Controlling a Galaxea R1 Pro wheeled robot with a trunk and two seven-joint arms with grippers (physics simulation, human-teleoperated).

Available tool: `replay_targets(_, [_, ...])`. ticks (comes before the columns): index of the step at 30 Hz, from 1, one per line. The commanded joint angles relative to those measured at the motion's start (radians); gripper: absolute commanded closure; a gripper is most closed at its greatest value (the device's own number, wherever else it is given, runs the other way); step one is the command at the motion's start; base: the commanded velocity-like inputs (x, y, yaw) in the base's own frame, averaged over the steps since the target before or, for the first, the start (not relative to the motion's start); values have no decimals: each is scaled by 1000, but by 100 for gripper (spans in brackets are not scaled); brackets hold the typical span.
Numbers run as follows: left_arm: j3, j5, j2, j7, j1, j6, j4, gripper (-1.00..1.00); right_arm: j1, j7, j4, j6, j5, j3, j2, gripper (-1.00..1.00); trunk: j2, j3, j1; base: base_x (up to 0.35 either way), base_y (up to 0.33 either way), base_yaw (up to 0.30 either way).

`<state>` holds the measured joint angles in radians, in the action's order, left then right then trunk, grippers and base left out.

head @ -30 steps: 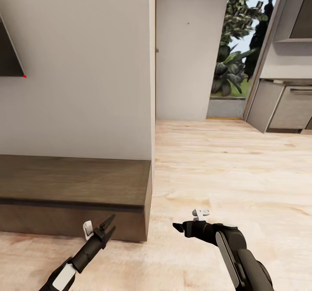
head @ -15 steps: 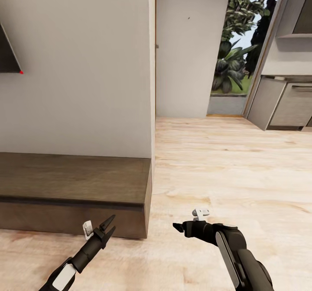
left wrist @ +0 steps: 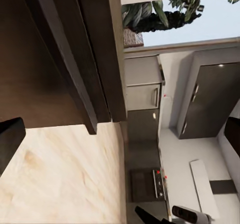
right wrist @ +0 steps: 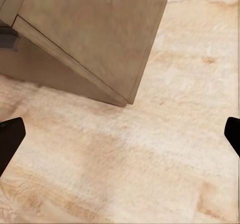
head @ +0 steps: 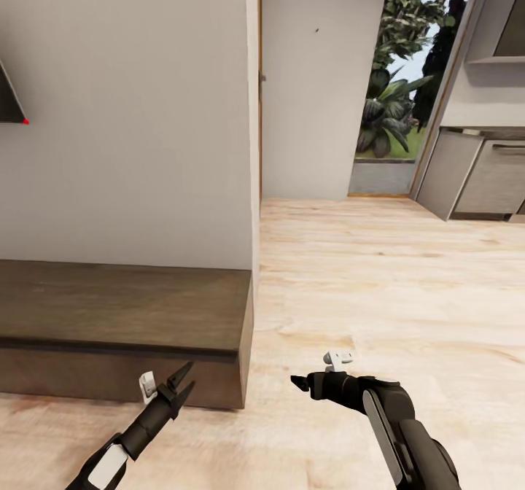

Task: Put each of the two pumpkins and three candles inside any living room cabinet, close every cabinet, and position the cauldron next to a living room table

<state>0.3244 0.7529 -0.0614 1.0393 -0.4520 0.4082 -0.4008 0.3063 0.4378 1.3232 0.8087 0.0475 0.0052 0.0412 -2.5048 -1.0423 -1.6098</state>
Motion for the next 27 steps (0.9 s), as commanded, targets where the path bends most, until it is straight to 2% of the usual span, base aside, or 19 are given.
replay_targets(1, [2,3,0,3,-1,9,0,-100,0,-1,1,6,5,-1,0,-100,0,-1,0,143,-65,0])
replay_targets(15, [4,3,-6,2,0,9,0,-100,0,-1,1,6,5,-1,0,-100,0,-1,0,28,-12,0])
replay_targets(27, [14,3,-13,1,1,6,0,-100,0,-1,1,6,5,-1,0,-100,0,-1,0,117,-48,0])
